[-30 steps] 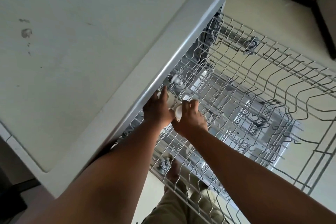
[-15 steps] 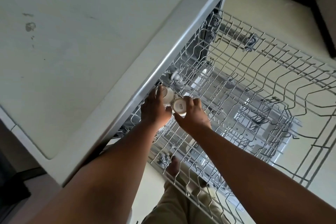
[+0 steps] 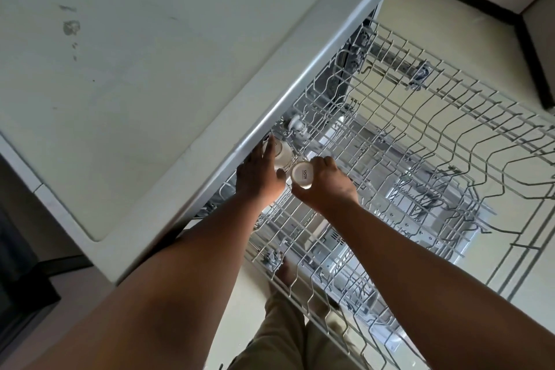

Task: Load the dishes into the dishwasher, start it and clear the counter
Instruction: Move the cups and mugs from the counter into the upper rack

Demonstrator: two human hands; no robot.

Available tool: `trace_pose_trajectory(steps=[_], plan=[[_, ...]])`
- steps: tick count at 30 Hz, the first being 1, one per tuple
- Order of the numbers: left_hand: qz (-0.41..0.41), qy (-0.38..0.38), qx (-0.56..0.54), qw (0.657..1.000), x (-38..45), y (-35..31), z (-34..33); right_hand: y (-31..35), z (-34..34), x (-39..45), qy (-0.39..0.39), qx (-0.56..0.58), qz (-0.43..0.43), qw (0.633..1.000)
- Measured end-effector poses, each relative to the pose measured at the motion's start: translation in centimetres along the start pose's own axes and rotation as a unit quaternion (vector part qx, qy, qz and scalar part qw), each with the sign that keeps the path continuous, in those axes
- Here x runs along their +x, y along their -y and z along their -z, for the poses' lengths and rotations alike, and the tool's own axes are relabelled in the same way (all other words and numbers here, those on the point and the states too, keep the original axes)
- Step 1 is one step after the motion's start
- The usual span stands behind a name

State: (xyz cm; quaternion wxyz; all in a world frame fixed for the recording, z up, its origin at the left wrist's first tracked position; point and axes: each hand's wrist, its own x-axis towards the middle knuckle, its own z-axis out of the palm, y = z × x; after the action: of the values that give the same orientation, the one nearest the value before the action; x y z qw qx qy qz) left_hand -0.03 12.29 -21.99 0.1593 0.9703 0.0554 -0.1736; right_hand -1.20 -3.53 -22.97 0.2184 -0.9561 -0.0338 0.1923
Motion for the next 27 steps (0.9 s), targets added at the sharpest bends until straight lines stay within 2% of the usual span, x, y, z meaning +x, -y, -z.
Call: trace_pose_trajectory(steps=[7,13,23,27], plan=[[-0.029,-0.006,0.013,0.999,-0.5,0.4,-0.1,-0.3,-0.5,-0.3,0.011,0.016,-0.013,1.0],[-0.005,-0.011,0.005,1.0,-0.8,0.8,-0.4,0.1,-0.8,0.2,0.016,0.003,-0.043,0.999],[0.015,-0.043,-0.102,0.994,-0.2,0.6,-0.8,-0.2,-1.2,-0.1,-0.002,0.048,-0.027,0.998],[-0.012,-0.064,-0.17,0.983,-0.1,0.0,-0.7,-0.5,-1.2,-0.3,-0.003,0.07,-0.02,0.997]])
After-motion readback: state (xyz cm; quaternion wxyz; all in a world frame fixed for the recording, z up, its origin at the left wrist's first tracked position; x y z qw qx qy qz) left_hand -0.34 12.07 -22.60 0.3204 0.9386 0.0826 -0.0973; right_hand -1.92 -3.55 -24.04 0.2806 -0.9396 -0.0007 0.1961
